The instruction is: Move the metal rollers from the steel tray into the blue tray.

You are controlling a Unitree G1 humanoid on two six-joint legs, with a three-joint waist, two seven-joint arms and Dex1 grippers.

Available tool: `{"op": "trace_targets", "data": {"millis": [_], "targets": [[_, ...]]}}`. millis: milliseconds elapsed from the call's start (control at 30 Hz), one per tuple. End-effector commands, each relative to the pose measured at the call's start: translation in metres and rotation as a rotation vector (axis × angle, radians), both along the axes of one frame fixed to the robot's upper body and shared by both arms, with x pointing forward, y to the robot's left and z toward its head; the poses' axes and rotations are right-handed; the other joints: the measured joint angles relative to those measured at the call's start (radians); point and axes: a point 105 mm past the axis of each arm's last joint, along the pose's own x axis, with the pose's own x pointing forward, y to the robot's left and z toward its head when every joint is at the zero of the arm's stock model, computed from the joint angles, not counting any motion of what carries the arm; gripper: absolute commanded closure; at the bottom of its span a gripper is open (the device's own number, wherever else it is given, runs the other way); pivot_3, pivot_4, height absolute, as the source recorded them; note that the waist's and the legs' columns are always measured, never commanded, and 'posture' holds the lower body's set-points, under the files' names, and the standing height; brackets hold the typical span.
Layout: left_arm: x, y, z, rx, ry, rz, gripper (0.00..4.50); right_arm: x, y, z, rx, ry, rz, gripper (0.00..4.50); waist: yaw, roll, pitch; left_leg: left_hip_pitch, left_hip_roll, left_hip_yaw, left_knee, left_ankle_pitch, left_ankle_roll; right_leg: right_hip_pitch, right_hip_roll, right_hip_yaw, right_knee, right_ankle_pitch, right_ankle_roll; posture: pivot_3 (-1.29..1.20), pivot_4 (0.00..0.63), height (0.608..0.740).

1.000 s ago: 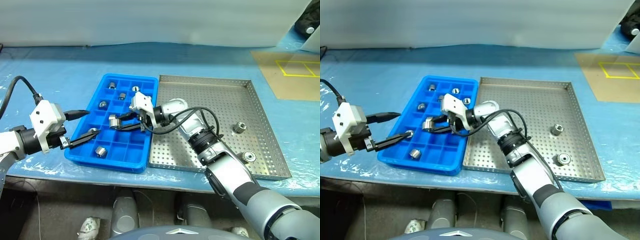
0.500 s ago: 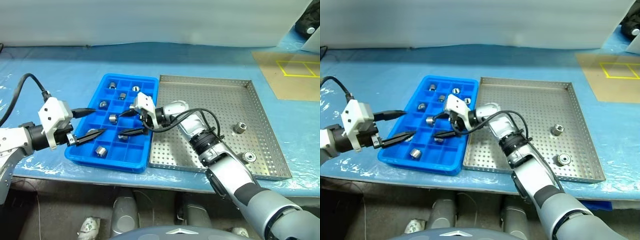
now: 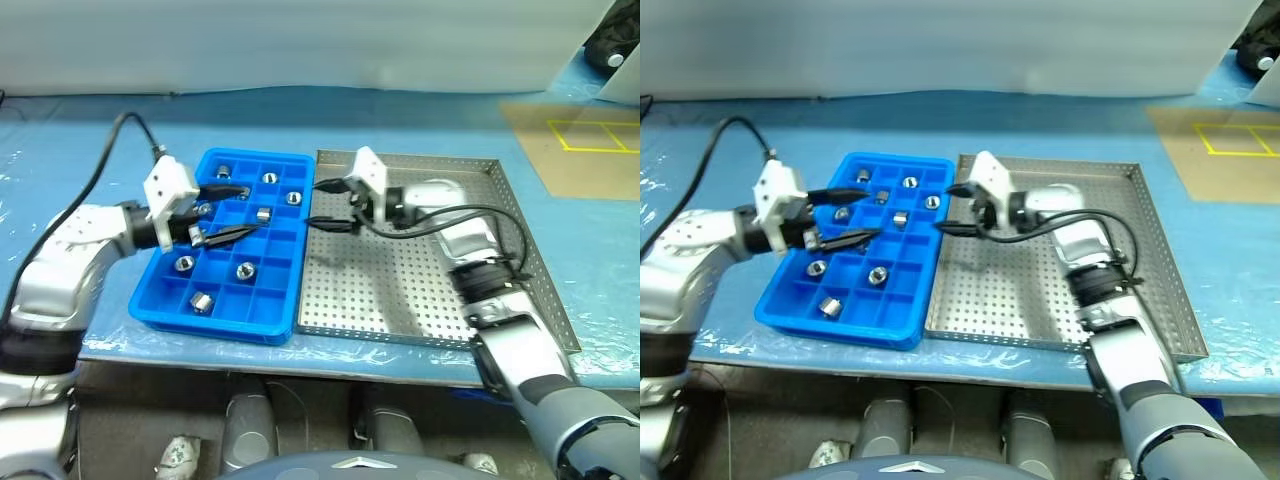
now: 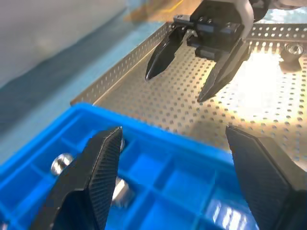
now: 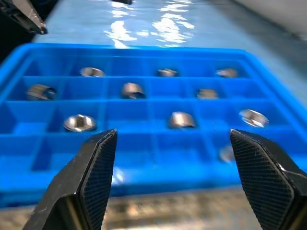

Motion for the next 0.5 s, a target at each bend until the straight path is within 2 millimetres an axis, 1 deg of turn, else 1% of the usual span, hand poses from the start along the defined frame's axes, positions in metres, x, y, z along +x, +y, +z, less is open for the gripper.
{"op": "trace_targets", "data": {"millis": [33,100,133,200,300,400,500], "targets": [[0.008,-0.02,0.002,0.013,-0.033,-0.099,0.84,0.003,-0.031,0.015,0.024,-0.053,-0.12,0.63,-0.014,0.0,0.0,0.0,0.0,0.0,0.0,0.0,0.0,0.0,0.0,0.0,0.0,0.0,0.0,-0.16,0.15,0.74],[0.015,-0.035,0.001,0.004,-0.032,-0.152,0.84,0.006,-0.057,0.013,0.018,-0.056,-0.224,0.63,-0.025,0.0,0.0,0.0,0.0,0.0,0.0,0.0,0.0,0.0,0.001,0.001,0.0,0.0,0.0,-0.23,0.15,0.74],[0.016,-0.039,0.0,0.002,-0.031,-0.168,0.84,0.006,-0.065,0.012,0.017,-0.057,-0.253,0.63,-0.034,0.0,0.0,0.0,0.0,0.001,0.0,0.0,0.0,0.0,0.001,0.001,0.0,0.0,0.0,-0.24,0.15,0.74],[0.02,-0.055,-0.004,-0.006,-0.019,-0.232,0.84,0.006,-0.093,0.009,0.019,-0.063,-0.374,0.63,-0.045,0.0,0.0,0.0,0.0,0.001,0.0,0.0,0.0,0.0,0.001,0.002,-0.001,0.0,0.0,-0.29,0.15,0.74],[0.024,-0.078,-0.007,-0.018,-0.009,-0.313,0.84,-0.001,-0.13,-0.002,0.012,-0.051,-0.519,0.63,-0.059,0.0,0.0,0.0,-0.001,0.002,0.0,0.0,0.001,0.0,0.001,0.003,-0.002,0.0,0.0,-0.34,0.15,0.74],[0.027,-0.098,-0.009,-0.028,-0.006,-0.378,0.84,-0.01,-0.157,-0.017,0.001,-0.025,-0.624,0.63,-0.071,0.0,0.0,0.001,-0.001,0.003,0.001,-0.002,0.005,0.001,0.001,0.004,-0.005,0.001,0.001,-0.37,0.15,0.74],[0.027,-0.11,-0.01,-0.034,-0.001,-0.424,0.84,-0.015,-0.173,-0.03,-0.005,0.005,-0.697,0.63,-0.095,0.0,0.0,0.001,-0.002,0.006,0.002,-0.006,0.01,0.002,0.001,0.007,-0.007,0.001,0.002,-0.4,0.15,0.74]]}}
